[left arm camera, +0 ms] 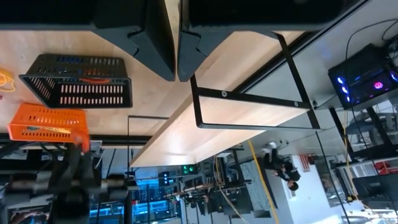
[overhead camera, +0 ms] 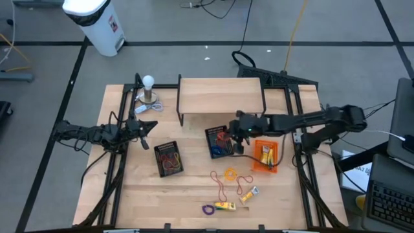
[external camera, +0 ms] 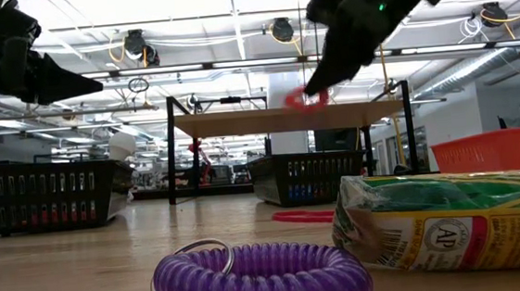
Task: Pick & Place Office Desk Supplies
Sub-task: Put the orange spring rubberband into the right black, then put the crayon box into the orange bin
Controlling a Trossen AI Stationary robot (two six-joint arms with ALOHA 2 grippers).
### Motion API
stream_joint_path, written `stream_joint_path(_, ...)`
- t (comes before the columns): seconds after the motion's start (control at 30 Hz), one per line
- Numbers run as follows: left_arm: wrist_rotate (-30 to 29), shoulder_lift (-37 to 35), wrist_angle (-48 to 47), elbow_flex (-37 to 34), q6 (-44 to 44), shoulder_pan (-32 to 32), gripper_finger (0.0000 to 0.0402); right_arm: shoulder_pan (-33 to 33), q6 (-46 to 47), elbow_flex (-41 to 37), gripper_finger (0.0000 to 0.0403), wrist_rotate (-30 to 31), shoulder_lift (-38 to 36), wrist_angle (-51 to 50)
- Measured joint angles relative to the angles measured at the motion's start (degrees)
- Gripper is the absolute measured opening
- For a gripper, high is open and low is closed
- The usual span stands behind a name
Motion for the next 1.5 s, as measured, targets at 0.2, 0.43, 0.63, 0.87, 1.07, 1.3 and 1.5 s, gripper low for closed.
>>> stream_joint_path(0.2,0.00,0.00,0.00,0.00,-0.18,-0.02,0.0021,-0.21,1.52,0.11,0.0018,-2.77,7.34,1.74)
stream_joint_path(0.43,-0.02,0.00,0.02,-0.01,-0.21,-0.02,0.0021,-0.23,1.58,0.11,0.0019,-4.66,12.87,4.40)
stream_joint_path(0.63,-0.39,0.00,0.00,-0.02,-0.81,0.00,0.0021,0.25,1.55,0.11,0.0070,-5.56,14.51,7.15)
stream_joint_path(0.87,-0.48,0.00,0.00,0.00,-0.97,-0.02,0.0021,0.03,4.73,0.11,0.0185,-5.56,12.62,7.12)
stream_joint_path(1.07,-0.48,0.00,0.00,-0.01,-1.00,-0.01,0.0021,0.00,3.84,0.09,0.0216,-4.05,5.91,6.36)
stream_joint_path(1.3,-1.81,0.02,0.00,0.00,-1.16,0.00,0.0021,-0.33,-5.69,0.09,0.0161,-7.31,-11.97,6.22)
stream_joint_path(1.5,-1.80,0.02,-0.04,0.00,-1.28,-0.02,0.0021,-1.46,-6.50,0.09,0.0055,-7.24,-28.17,4.50)
